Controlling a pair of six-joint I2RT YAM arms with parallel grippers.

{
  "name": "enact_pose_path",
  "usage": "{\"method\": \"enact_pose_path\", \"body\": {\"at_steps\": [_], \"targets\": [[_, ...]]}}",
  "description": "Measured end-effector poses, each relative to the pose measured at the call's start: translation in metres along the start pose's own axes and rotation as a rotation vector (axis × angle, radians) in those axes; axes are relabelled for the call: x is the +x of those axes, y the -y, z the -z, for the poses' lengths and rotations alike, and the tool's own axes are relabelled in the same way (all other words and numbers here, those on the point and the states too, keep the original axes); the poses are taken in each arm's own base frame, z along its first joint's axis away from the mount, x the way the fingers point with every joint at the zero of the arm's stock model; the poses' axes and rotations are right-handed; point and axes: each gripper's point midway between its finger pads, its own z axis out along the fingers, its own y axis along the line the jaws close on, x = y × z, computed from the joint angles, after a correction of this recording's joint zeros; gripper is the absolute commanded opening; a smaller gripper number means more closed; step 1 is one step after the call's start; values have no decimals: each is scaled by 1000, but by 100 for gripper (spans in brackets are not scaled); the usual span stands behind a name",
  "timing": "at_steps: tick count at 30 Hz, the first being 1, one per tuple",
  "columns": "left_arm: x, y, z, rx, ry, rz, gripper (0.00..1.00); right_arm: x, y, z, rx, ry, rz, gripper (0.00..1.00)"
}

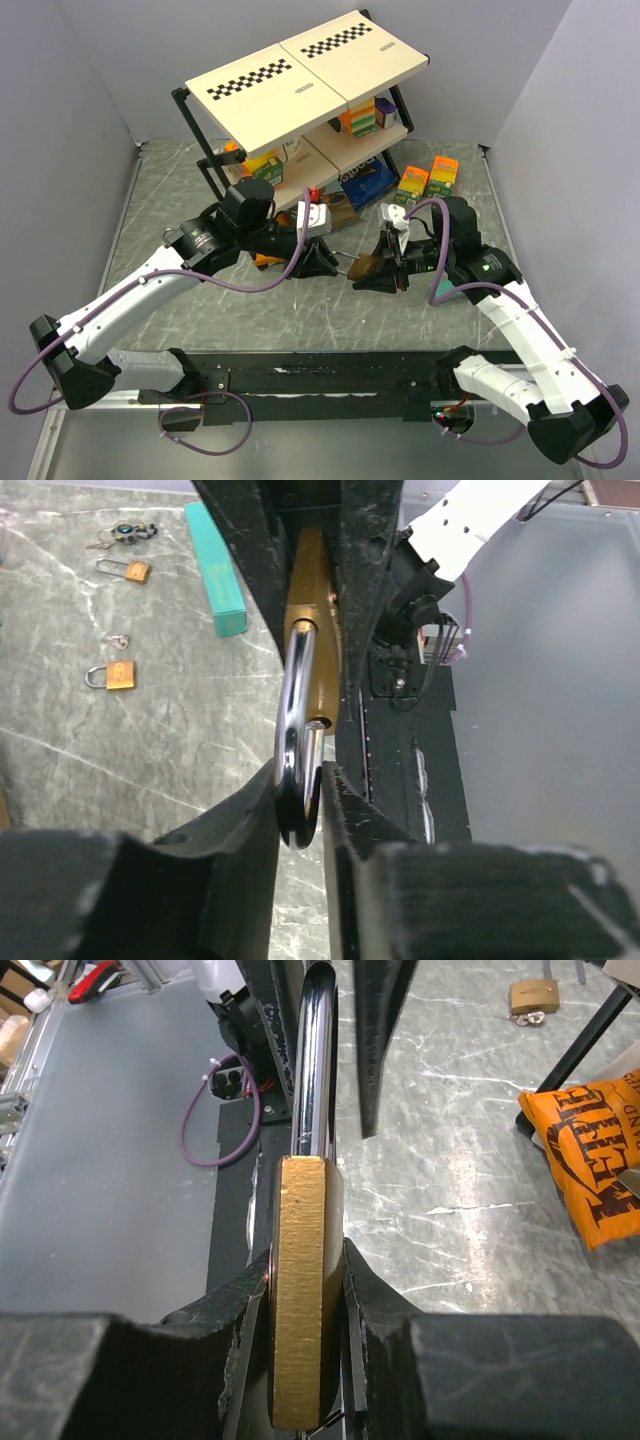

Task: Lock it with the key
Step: Lock the lock.

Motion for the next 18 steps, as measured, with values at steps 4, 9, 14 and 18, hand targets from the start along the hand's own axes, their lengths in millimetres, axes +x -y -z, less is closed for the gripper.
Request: {"method": "enact_pose_path", "body": {"at_steps": [4, 9, 14, 18], "targets": [[-1, 3, 0, 15, 6, 6, 9, -2, 0, 0, 2, 1, 6, 0], [-2, 5, 0, 28, 9, 14, 1, -2, -2, -1, -3, 2, -2, 0], [-2, 7, 0, 35, 17, 40, 1, -4, -4, -2, -8, 5, -20, 0], [0, 9, 0, 43, 30, 71, 1, -5, -4, -4, -11, 5, -42, 0]]}}
